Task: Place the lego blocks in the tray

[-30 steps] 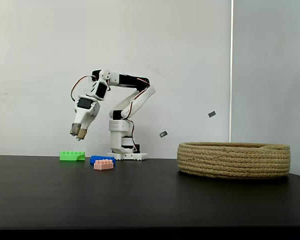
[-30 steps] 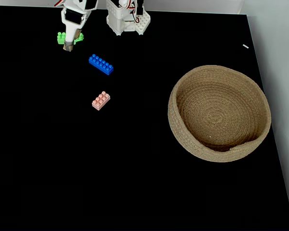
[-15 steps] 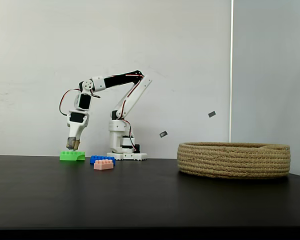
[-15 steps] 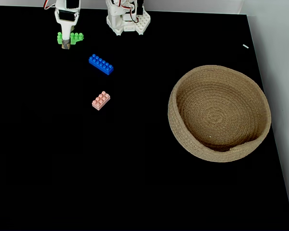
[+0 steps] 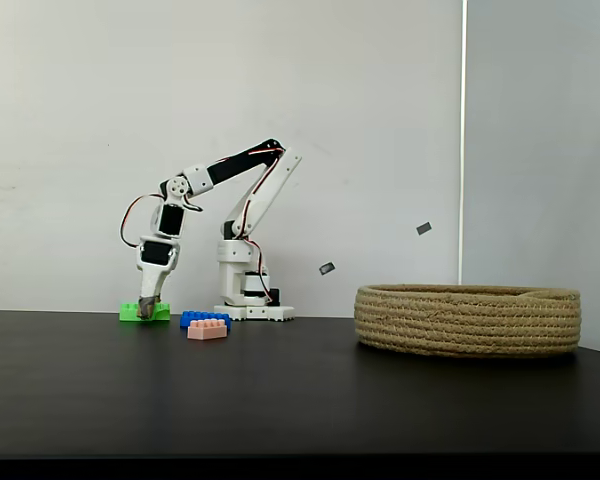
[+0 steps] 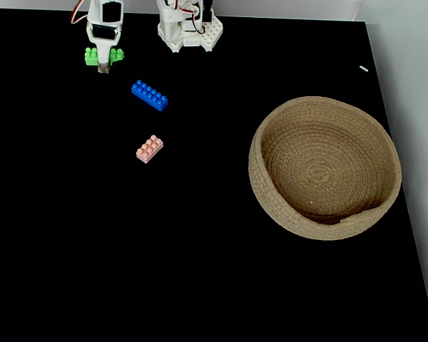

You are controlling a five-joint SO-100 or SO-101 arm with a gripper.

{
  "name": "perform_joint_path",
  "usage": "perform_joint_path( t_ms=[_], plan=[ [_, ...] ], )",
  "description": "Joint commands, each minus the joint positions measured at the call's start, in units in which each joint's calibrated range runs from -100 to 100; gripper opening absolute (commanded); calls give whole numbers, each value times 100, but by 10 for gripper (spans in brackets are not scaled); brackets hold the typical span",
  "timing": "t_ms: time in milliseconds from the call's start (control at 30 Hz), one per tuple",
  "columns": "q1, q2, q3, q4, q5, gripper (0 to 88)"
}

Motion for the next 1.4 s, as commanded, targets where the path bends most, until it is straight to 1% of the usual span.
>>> perform_joint_path(
  t_ms=[0, 100, 167, 300, 400, 467, 600, 667, 767, 833, 900, 967, 1100, 1233, 1333, 1367],
  plan=[
    [-77, 19, -30, -69, -83, 1],
    [-324, -6, -185, -136, -357, 0],
    [-695, -144, -532, -136, -718, 0],
    [-2080, -453, -1745, -36, -1856, 0],
    [-3036, -806, -2529, -19, -2418, 0],
    [-3696, -1141, -2748, -19, -2779, 0],
    [-5106, -1889, -2474, -28, -3131, 1],
    [-5683, -2001, -2401, 39, -3380, 1],
    [-6449, -1683, -2511, 297, -3629, 1],
    [-6919, -1331, -2647, 214, -3937, 1],
    [-7430, -918, -2802, -119, -4195, 1],
    [-7925, -582, -2857, -527, -4274, 1],
    [-8617, -84, -2894, -1252, -4464, 1],
    [-9343, 535, -3377, -1319, -4664, 1],
    [-9590, 948, -3751, -1294, -5045, 3],
    [-9607, 1043, -3815, -1294, -5206, 56]
  ],
)
